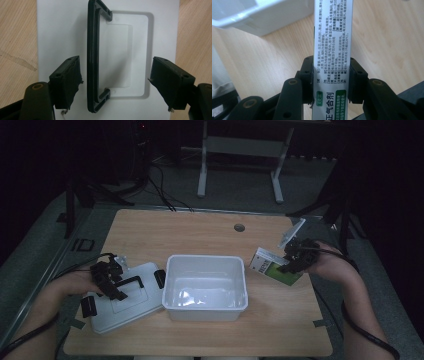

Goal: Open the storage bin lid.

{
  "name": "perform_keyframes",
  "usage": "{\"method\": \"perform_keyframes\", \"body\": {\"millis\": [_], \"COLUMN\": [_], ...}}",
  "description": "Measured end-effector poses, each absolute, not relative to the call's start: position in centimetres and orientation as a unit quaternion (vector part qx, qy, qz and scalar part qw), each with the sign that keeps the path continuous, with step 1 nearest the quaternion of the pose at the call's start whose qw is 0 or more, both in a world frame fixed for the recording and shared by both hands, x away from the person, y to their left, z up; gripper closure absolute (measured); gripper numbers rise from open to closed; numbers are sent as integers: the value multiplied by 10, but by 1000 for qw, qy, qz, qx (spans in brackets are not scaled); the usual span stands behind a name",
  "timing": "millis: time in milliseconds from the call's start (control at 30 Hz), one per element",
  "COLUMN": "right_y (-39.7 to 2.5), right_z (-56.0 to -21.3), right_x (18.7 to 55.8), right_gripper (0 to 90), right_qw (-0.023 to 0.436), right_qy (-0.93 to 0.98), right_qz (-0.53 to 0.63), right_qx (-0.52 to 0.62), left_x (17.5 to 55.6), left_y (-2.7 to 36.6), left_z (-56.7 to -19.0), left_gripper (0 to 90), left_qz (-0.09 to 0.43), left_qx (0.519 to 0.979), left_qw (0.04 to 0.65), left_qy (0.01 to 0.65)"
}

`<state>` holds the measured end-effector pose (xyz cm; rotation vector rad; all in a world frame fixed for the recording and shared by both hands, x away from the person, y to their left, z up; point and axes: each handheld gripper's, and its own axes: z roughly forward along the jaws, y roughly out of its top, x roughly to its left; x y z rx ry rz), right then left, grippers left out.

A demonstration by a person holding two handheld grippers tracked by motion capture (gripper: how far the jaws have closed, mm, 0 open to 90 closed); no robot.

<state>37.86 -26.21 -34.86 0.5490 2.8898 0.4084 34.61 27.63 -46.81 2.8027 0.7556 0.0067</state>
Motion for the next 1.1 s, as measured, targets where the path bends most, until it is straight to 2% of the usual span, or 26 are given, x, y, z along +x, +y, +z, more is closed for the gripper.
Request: {"method": "perform_keyframes", "body": {"millis": [200, 467, 1100], "right_y": [-243, -209, -133], "right_z": [-320, -303, -303], "right_x": [362, 348, 334], "right_gripper": [637, 636, 636], "right_qw": [93, 91, 63], "right_qy": [975, 983, 990], "right_qz": [148, 139, 125], "right_qx": [138, 76, -21], "left_x": [346, 345, 344], "left_y": [276, 274, 276], "left_z": [-466, -466, -466], "left_gripper": [249, 249, 249], "left_qz": [3, 2, 1], "left_qx": [959, 959, 959], "left_qw": [118, 118, 116], "left_qy": [259, 258, 258]}}
